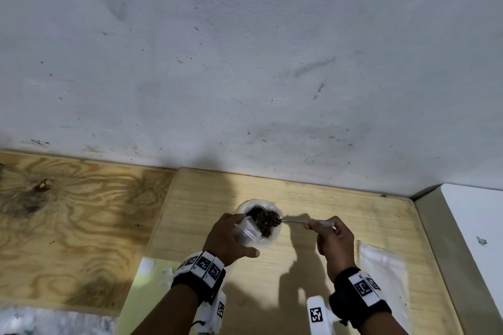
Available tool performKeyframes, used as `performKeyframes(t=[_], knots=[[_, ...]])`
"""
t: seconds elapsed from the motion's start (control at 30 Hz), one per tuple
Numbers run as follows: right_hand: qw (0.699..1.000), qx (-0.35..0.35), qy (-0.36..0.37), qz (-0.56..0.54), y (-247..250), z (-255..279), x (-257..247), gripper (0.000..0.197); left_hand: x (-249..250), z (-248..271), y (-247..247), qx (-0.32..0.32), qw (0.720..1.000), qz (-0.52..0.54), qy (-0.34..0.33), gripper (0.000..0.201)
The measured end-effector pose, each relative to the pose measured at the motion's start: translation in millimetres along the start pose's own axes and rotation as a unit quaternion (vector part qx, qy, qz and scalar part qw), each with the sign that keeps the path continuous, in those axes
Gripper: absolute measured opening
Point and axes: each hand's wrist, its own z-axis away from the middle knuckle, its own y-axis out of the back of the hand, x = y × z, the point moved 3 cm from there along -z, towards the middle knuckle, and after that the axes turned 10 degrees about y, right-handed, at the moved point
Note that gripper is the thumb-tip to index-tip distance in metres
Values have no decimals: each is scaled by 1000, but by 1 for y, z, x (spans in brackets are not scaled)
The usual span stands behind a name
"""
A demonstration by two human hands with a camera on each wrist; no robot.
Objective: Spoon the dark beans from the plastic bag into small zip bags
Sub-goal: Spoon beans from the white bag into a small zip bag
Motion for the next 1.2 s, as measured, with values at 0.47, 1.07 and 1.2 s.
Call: performKeyframes(t=[0.47, 1.07, 1.2], knots=[[991, -58, 85, 85, 6, 24, 7, 37, 0, 6, -20, -3, 999, -32, 15, 98], [980, -57, 137, 133, -5, 30, -9, 35, 1, 2, -21, -2, 999, -26, 20, 98], [993, 24, 77, 91, -3, 15, 1, 27, 1, 2, -18, 5, 1000, -15, 17, 94]])
